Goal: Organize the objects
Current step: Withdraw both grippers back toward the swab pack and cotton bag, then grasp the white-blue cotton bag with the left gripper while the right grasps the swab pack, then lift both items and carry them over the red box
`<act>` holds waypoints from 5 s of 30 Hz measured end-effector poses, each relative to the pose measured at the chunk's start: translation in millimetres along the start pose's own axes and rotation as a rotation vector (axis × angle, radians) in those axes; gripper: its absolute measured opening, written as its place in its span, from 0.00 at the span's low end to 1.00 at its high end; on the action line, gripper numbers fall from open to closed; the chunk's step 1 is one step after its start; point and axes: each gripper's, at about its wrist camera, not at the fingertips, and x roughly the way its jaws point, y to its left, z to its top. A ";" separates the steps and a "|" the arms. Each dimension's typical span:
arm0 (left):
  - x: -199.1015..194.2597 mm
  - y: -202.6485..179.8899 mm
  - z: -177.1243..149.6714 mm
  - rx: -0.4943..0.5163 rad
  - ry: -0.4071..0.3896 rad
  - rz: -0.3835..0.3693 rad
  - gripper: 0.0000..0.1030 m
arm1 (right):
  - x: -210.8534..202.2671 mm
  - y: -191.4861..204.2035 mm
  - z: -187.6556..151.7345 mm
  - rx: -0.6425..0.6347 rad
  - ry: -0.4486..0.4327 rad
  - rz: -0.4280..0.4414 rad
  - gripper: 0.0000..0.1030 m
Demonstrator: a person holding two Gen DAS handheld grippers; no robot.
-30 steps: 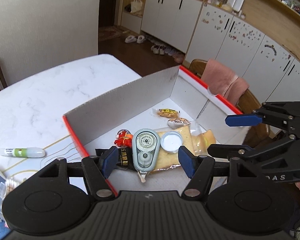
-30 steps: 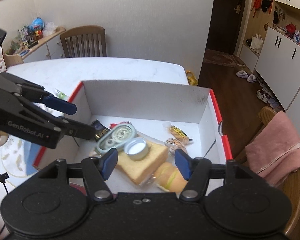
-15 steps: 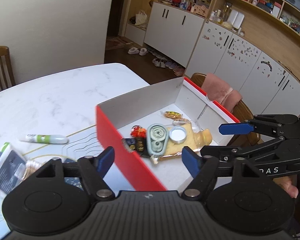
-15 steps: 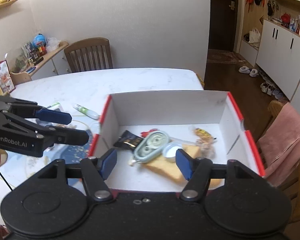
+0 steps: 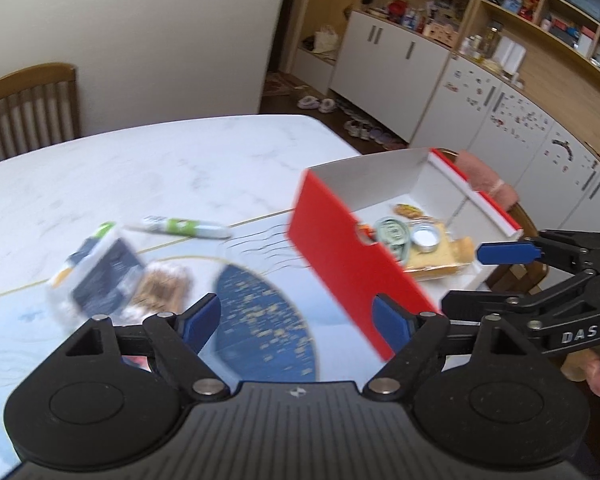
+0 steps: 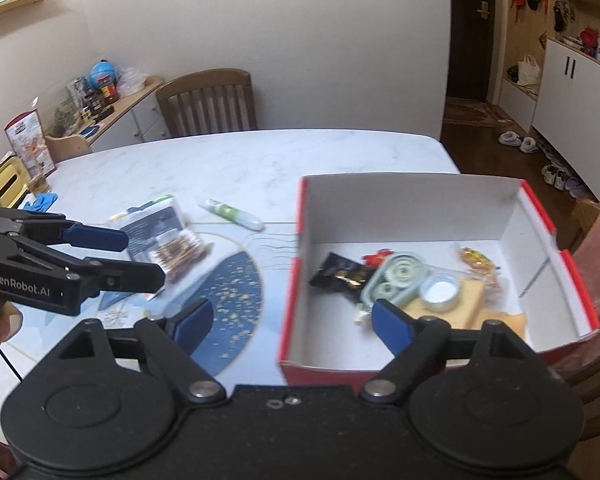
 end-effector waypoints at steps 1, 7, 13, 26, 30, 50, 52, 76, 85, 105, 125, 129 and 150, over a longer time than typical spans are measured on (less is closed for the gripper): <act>-2.0 7.3 -2.1 -0.008 0.003 0.008 0.80 | 1.8 5.6 0.1 -0.002 0.001 0.004 0.87; -10.4 50.1 -14.2 -0.062 0.014 0.042 0.81 | 13.6 35.8 1.8 -0.009 0.010 0.018 0.92; -18.2 84.4 -23.6 -0.079 0.002 0.063 0.94 | 29.6 63.0 8.1 -0.016 0.028 0.019 0.92; -10.6 139.6 -28.8 -0.080 -0.034 0.108 0.99 | 78.7 101.1 29.6 0.033 0.088 0.005 0.92; 0.4 154.1 -21.2 -0.068 -0.023 0.115 0.99 | 96.3 105.9 39.6 0.064 0.114 0.003 0.92; 67.7 181.8 -0.9 0.066 0.035 0.154 0.99 | 183.9 106.4 74.1 0.222 0.228 -0.056 0.92; 72.0 181.2 -1.3 0.081 0.036 0.149 0.99 | 194.2 106.1 75.8 0.236 0.246 -0.061 0.92; 104.3 193.1 -13.7 0.115 0.052 0.109 0.99 | 253.1 125.2 71.0 0.227 0.336 -0.116 0.77; 104.5 192.4 -18.9 0.109 0.040 0.074 0.84 | 247.0 115.3 66.7 0.235 0.323 -0.127 0.62; 74.8 175.2 -24.7 0.054 0.030 0.061 0.41 | 196.9 99.7 47.0 0.237 0.256 -0.055 0.32; 4.1 95.2 -20.2 -0.025 -0.002 -0.037 0.41 | 87.3 82.3 36.7 0.180 0.196 0.048 0.31; -3.2 70.5 -16.0 -0.009 -0.011 -0.054 0.41 | 64.7 68.8 35.9 0.176 0.177 0.067 0.31; 26.5 -60.9 12.9 0.047 -0.011 -0.124 0.41 | -2.7 -70.5 37.5 0.226 0.075 0.039 0.31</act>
